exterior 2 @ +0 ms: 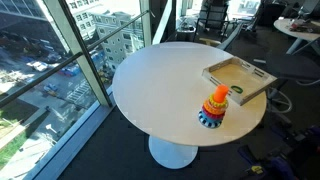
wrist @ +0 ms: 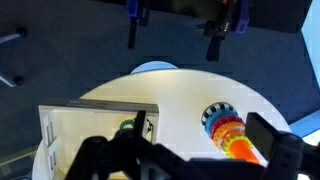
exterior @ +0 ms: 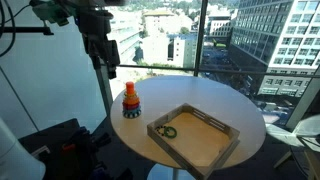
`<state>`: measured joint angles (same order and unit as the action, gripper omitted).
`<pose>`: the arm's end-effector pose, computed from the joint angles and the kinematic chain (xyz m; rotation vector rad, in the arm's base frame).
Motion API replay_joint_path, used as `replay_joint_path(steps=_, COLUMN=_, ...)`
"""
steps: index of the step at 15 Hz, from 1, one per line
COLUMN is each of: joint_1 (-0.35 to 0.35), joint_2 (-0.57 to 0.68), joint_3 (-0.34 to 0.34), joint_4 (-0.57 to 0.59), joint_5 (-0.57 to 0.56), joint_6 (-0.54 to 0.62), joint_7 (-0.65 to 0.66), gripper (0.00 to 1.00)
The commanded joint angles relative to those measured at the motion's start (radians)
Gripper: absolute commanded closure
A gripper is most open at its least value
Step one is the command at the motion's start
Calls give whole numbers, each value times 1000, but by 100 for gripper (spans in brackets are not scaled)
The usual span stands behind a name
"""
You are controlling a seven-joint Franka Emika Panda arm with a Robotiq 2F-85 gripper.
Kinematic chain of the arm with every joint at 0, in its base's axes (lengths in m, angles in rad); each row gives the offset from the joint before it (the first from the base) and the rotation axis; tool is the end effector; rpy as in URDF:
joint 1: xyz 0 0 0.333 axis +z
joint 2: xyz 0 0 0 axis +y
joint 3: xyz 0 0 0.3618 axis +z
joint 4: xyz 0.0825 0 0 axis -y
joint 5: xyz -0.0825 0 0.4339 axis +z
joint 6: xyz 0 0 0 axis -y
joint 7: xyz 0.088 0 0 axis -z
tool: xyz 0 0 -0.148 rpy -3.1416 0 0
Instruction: Remove the green ring from the orange rod and put it in the crate
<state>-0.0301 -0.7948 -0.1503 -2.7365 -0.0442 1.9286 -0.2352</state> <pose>0.3157 -0.0566 0.4131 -3.0684 -0.1786 0.0084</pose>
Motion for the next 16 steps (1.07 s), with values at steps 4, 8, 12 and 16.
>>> replay_joint_path(steps=4, joint_1=-3, joint_2=1, joint_3=3, joint_4=2, joint_5=2, joint_6=-2, joint_7=-2, gripper=0)
replay_joint_path(steps=8, joint_1=0, joint_2=10, joint_3=10, joint_4=12, joint_5=2, joint_6=0, joint_7=6, gripper=0)
replay_joint_path(steps=12, joint_1=8, joint_2=31, joint_3=29, joint_4=44, joint_5=5, joint_6=-3, joint_7=21, gripper=0)
replay_joint_path(steps=16, joint_1=25, joint_2=70, joint_3=59, joint_4=96, joint_5=13, joint_6=-16, joint_7=42, gripper=0)
